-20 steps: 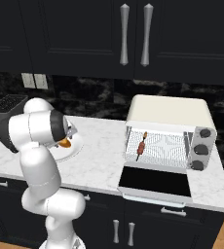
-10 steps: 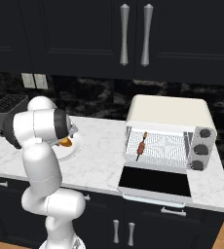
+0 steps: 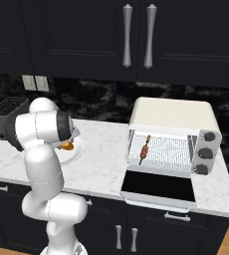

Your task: Pick up the kebab skewer and baguette bread, and place them inside the toaster oven. Close the toaster oven door and start by setting the timer.

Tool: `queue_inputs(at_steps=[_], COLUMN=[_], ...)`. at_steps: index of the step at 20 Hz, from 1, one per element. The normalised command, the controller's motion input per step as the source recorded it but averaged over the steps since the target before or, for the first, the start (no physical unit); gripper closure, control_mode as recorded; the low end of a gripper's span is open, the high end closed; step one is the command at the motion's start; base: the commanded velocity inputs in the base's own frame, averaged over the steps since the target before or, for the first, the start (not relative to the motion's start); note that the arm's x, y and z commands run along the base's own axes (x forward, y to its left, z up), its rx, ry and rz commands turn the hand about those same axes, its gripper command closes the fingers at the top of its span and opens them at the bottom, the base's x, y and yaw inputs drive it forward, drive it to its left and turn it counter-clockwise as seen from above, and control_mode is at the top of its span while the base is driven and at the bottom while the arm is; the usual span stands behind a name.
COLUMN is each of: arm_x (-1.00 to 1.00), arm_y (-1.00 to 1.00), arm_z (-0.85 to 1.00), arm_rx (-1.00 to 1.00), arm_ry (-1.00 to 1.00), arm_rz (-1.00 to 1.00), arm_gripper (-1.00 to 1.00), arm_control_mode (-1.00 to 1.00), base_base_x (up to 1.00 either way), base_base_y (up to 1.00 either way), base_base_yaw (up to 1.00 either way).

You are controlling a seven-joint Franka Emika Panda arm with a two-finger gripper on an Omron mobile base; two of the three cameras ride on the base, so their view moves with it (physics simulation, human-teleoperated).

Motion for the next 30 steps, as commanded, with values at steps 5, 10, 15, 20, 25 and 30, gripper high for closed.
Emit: queue_inputs(at_steps=[5, 10, 15, 20, 25, 30], arm_x=[-0.31, -0.84, -1.00, -0.90, -0.82, -0.60], arm_y=[0.00, -0.21, -0.59, -0.89, -0.80, -0.85], arm_z=[-0.45, 0.06, 0.26, 0.71, 0.87, 0.80], arm_rx=[0.00, 0.04, 0.00, 0.03, 0.03, 0.02], arm_ry=[0.03, 0.00, -0.01, -0.01, 0.00, 0.00], arm_rz=[0.03, 0.09, 0.07, 0.04, 0.04, 0.00], arm_gripper=[1.00, 1.00, 1.00, 1.00, 1.00, 1.00], arm_control_mode=[-1.00, -1.00, -1.00, -1.00, -1.00, -1.00], base_base_x=[0.00, 0.00, 0.00, 0.00, 0.00, 0.00], base_base_y=[0.00, 0.00, 0.00, 0.00, 0.00, 0.00], base_base_yaw=[0.00, 0.00, 0.00, 0.00, 0.00, 0.00])
